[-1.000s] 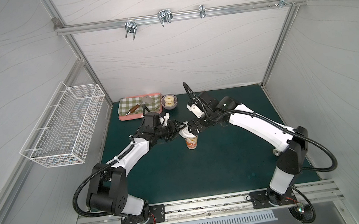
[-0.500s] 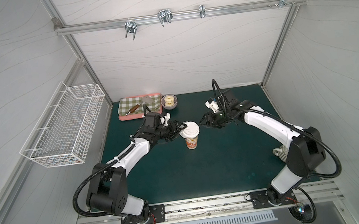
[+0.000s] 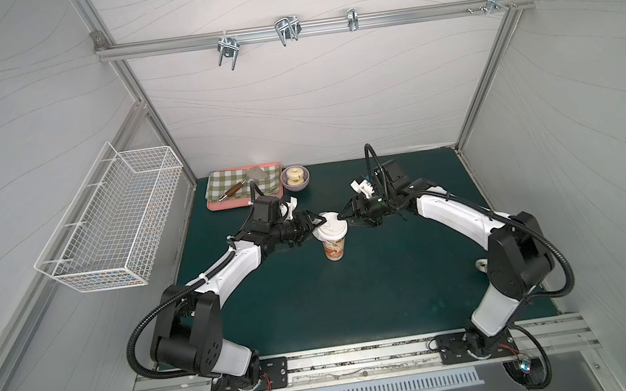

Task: Put the leak-proof paper on the milk tea cups
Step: Secure the cup lid on the cup.

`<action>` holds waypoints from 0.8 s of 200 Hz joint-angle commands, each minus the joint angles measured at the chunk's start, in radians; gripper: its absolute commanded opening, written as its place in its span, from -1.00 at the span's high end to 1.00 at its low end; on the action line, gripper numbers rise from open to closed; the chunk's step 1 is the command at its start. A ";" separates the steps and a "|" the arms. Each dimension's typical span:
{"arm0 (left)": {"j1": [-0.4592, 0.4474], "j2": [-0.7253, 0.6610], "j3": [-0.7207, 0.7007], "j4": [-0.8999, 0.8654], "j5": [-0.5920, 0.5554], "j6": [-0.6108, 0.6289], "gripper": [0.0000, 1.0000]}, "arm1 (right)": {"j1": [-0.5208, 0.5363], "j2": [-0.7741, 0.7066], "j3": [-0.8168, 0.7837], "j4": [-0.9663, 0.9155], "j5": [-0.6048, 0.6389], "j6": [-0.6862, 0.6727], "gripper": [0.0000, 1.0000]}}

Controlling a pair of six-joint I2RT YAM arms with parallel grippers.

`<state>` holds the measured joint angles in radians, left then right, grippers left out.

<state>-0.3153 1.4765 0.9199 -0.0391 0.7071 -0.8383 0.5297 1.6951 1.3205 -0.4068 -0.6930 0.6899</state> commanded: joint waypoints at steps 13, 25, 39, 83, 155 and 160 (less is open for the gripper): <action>-0.005 0.007 -0.012 -0.030 -0.031 0.014 -0.19 | -0.012 0.019 -0.021 0.008 -0.007 0.003 -0.04; -0.005 0.007 -0.016 -0.031 -0.032 0.015 -0.18 | -0.017 0.023 -0.031 0.007 -0.003 0.000 -0.03; -0.005 0.007 -0.022 -0.030 -0.034 0.014 -0.17 | -0.020 0.024 -0.045 0.008 0.000 -0.004 -0.01; -0.005 0.011 -0.036 -0.025 -0.037 0.015 -0.15 | -0.020 0.033 -0.058 -0.015 0.022 -0.027 0.00; -0.001 0.018 -0.074 -0.027 -0.064 0.011 -0.07 | -0.021 0.037 -0.053 -0.041 0.041 -0.047 0.00; 0.000 0.020 -0.080 -0.024 -0.065 0.007 -0.07 | -0.021 0.037 -0.052 -0.041 0.041 -0.048 0.01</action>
<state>-0.3172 1.4761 0.8867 0.0208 0.6979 -0.8314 0.5156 1.7039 1.2835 -0.3920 -0.6930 0.6571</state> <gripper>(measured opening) 0.538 0.499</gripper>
